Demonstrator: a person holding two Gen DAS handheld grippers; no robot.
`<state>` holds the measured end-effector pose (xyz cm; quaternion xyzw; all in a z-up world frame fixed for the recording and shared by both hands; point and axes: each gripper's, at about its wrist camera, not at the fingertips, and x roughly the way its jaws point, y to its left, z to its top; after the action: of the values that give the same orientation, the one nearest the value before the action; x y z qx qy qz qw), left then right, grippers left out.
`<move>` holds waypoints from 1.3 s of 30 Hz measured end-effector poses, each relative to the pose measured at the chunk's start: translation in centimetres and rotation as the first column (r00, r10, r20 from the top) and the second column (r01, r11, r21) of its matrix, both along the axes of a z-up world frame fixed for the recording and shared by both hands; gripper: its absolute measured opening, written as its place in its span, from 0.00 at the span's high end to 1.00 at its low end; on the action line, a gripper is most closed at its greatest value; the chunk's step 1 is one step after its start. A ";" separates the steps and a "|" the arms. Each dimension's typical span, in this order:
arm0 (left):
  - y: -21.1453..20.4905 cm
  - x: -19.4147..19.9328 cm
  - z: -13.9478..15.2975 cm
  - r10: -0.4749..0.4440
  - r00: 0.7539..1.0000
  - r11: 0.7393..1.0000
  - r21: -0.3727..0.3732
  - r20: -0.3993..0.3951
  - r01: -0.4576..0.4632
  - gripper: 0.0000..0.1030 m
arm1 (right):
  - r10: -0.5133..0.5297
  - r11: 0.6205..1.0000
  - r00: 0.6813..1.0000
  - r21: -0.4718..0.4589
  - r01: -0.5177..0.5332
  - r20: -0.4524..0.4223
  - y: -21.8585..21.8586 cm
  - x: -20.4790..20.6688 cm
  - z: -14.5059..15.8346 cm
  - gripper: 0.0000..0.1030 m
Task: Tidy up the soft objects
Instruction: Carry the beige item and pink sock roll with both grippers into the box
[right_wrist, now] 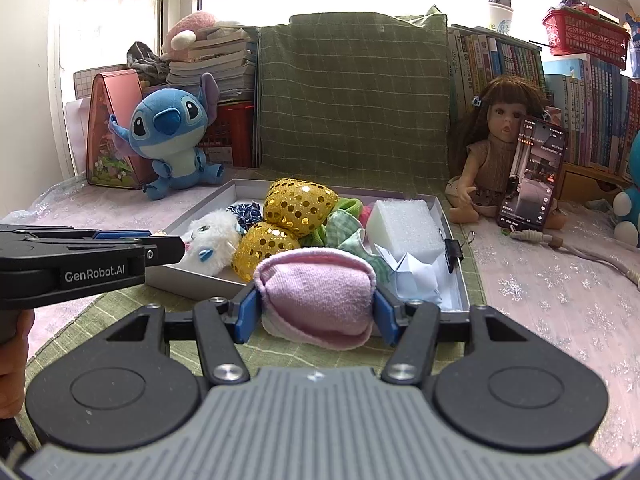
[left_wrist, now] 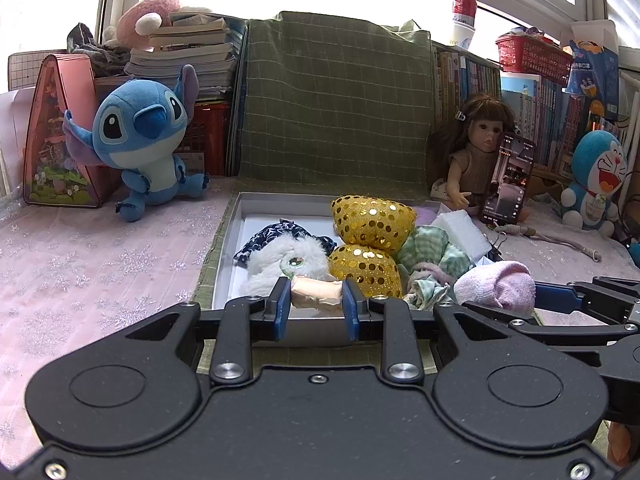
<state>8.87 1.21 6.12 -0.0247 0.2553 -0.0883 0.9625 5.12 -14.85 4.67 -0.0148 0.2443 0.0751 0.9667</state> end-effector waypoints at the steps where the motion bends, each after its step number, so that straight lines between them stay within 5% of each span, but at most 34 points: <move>1: 0.0 0.2 0.2 -0.001 1.000 1.000 0.002 0.004 0.001 0.75 | 0.000 1.000 1.000 0.001 0.000 0.003 0.0 0.1 0.1 0.40; 21: -0.9 2.0 1.3 -0.043 0.999 0.999 -0.014 0.023 0.043 0.75 | 0.013 0.999 1.000 0.047 -0.014 0.017 -0.8 1.4 1.9 0.40; 39: 1.1 8.2 3.2 -0.039 0.999 0.994 -0.103 -0.007 0.038 0.75 | 0.017 0.999 0.999 0.050 -0.019 0.029 -1.6 5.0 4.6 0.41</move>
<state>17.05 2.28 9.30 -0.0695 0.2551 -0.1198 0.9569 10.17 -16.47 9.25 0.0062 0.2285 0.0896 0.9694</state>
